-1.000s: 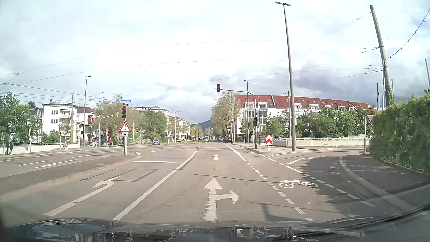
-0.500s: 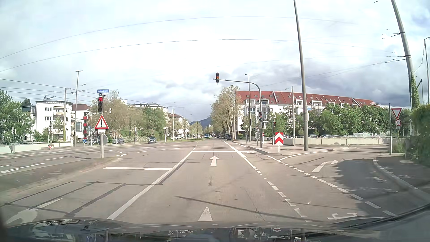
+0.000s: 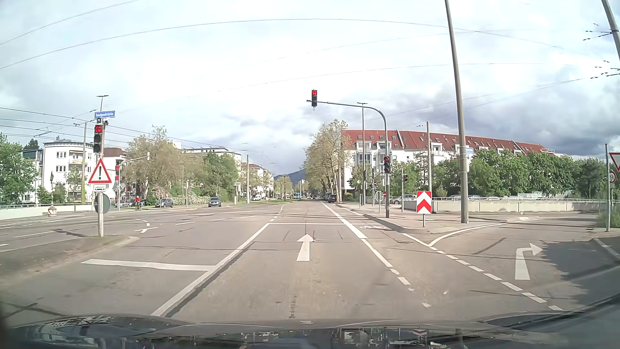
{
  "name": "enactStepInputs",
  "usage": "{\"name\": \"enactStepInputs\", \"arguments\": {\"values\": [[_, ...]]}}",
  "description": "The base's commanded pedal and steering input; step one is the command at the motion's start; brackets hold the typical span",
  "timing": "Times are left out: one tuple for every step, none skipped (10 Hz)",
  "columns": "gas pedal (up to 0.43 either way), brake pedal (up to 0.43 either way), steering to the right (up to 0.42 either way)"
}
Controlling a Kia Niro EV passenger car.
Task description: Follow the waypoints while adhering to traffic rules and regulations
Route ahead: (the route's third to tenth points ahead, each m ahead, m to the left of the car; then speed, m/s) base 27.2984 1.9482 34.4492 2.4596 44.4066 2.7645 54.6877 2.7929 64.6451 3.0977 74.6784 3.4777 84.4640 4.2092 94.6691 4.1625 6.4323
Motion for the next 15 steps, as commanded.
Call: {"name": "enactStepInputs", "arguments": {"values": [[0.000,0.207,-0.010],[0.000,0.213,-0.011],[0.000,0.207,-0.012],[0.000,0.213,-0.012],[0.000,0.220,-0.012],[0.000,0.220,-0.011],[0.000,0.220,-0.011],[0.000,0.220,-0.010],[0.000,0.220,-0.008],[0.000,0.220,-0.006],[0.000,0.220,-0.005],[0.000,0.226,-0.005],[0.000,0.226,-0.006],[0.000,0.226,-0.005],[0.000,0.226,-0.005]]}}
